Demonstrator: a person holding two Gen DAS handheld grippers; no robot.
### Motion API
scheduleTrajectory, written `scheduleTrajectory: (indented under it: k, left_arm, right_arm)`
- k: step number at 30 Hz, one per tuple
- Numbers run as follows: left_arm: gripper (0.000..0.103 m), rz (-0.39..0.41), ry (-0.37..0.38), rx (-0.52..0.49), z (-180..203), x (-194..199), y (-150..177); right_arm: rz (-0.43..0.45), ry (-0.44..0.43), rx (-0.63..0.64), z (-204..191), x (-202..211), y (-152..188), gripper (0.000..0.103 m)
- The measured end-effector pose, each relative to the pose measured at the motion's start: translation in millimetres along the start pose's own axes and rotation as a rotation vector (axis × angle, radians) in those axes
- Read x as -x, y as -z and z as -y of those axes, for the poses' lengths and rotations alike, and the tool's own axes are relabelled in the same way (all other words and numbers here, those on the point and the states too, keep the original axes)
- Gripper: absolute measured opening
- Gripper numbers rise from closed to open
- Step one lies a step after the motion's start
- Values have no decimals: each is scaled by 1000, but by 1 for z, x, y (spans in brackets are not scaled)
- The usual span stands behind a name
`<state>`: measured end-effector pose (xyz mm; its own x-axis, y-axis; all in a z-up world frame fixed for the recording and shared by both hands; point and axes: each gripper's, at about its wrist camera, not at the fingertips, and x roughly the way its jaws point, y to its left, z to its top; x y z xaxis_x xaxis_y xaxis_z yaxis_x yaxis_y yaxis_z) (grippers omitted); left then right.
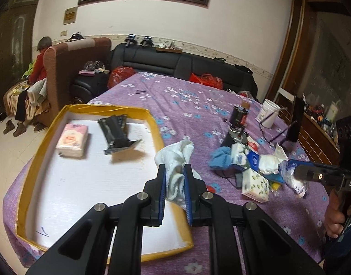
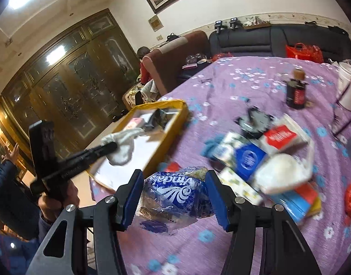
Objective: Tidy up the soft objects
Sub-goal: 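Carry cloth and blue-white bag into the tray and release both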
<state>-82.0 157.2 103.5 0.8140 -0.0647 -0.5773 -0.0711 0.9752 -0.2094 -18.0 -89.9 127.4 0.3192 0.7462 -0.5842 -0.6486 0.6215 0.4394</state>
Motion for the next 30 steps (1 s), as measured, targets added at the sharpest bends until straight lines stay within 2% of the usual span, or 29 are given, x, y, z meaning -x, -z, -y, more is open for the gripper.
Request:
scheduleTrajectory:
  k: [12,17,21,24,30]
  left_arm:
    - [14,31,-63,75,-57,12,-3]
    - [14,36,-94,124,-88,13,1]
    - [14,15,-110,180,-113,5,7]
    - [14,-14,-125,224,-128,-5,9]
    - [14,-23,-154,237,-138,-13,12]
  right_arm:
    - [-27,-123,54,-89,-73,-44,61]
    - [-46,-146,66,-113,-105,-55,61]
    - [-77,-135,74,-122,-132,-60,61]
    - [-105,-90,86,-124,-157,-63,61]
    - [-186,-9,75,-114,-211,-64,61]
